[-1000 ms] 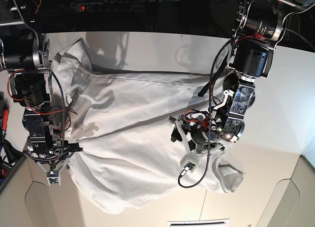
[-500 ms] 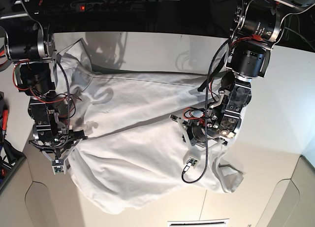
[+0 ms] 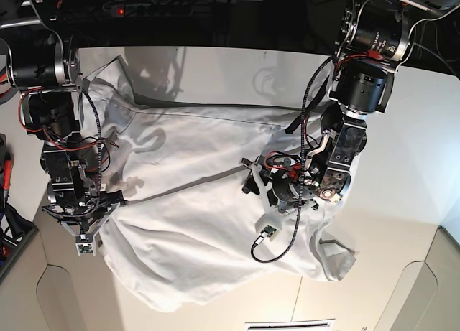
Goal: Layout the t-shirt on the table in an organized manner, then fold the t-shirt properly
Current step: 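Drag the shirt with both grippers to spread it across the table, then pull the shirt edges outward with both grippers and release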
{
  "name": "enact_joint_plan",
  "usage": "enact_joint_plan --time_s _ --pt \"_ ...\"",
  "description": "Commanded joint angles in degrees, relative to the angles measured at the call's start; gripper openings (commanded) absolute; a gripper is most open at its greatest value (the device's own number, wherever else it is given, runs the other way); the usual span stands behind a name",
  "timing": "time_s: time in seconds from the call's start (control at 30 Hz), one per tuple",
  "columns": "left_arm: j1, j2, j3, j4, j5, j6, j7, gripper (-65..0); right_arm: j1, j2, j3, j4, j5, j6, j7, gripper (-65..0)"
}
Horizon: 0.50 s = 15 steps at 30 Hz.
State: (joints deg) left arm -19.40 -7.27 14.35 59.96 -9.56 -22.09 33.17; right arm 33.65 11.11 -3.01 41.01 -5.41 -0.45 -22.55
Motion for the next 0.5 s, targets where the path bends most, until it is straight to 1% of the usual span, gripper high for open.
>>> enact_joint_plan --time_s 0.0,0.1,0.13,0.17,0.2,0.23,0.3,0.33,0.47 --pt "-1.40 -0.04 -0.11 -0.02 0.39 0.81 -1.86 -29.1 1.88 0.44 0.15 1.01 -0.20 -0.26 1.14 -48.5" --pt "-1.40 -0.07 -0.11 -3.87 1.31 3.61 -4.50 -29.4 1.88 0.44 0.15 1.01 -0.20 -0.26 1.11 -48.5" --pt "-1.40 -0.07 -0.11 -5.18 1.44 3.67 -5.01 -30.5 1.88 0.44 0.15 1.01 -0.20 -0.26 1.11 -48.5" --pt "-1.40 -0.07 -0.11 -6.19 1.64 3.67 -5.20 -32.9 1.88 0.44 0.15 1.01 -0.20 -0.26 1.11 -48.5" --pt "-1.38 -0.07 -0.13 -6.78 1.70 3.65 -5.29 -37.3 1.88 0.44 0.15 1.01 -0.20 -0.26 1.14 -48.5" --pt "-1.33 -0.07 -0.11 -6.93 1.68 3.65 -5.27 -43.7 1.88 0.44 0.15 1.01 -0.20 -0.26 1.16 -48.5" --pt "-1.25 -0.07 -0.13 -6.86 1.66 3.65 -5.25 -60.7 1.88 0.44 0.15 1.01 -0.20 -0.28 1.18 -48.5" --pt "-1.27 -0.07 -0.13 -6.71 1.66 3.65 -5.07 -65.0 1.88 0.44 0.15 1.01 -0.20 -0.26 1.16 -48.5" --pt "-1.25 -0.33 -0.13 -4.55 1.62 3.65 -3.32 -65.0 1.88 0.46 0.15 1.01 -0.20 -0.28 1.16 -48.5"
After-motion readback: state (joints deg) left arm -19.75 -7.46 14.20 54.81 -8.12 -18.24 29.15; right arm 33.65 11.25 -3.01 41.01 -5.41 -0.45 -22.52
